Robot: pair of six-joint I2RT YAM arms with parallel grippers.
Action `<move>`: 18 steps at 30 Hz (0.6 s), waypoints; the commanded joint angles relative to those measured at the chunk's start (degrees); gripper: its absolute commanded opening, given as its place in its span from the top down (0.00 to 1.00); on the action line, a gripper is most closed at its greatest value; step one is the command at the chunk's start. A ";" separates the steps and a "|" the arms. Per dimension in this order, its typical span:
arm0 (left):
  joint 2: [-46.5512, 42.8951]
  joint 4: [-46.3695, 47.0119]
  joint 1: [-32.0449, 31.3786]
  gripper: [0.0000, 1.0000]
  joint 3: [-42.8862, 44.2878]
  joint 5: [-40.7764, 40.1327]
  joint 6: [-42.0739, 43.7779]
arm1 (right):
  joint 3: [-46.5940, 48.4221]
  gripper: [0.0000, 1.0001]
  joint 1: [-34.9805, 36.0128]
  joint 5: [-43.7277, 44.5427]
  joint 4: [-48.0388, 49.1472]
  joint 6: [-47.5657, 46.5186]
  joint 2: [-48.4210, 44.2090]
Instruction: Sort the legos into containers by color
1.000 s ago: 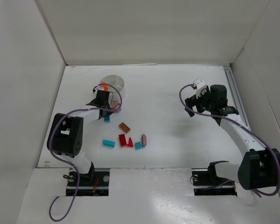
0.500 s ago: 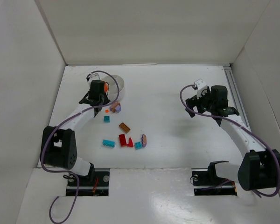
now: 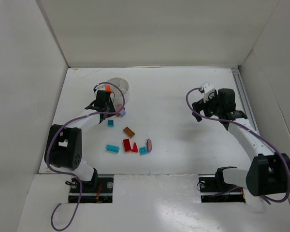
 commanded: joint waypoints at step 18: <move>9.35 0.17 0.19 0.69 2.21 -0.37 -1.51 | 0.15 0.00 -0.82 0.13 1.60 -0.45 0.54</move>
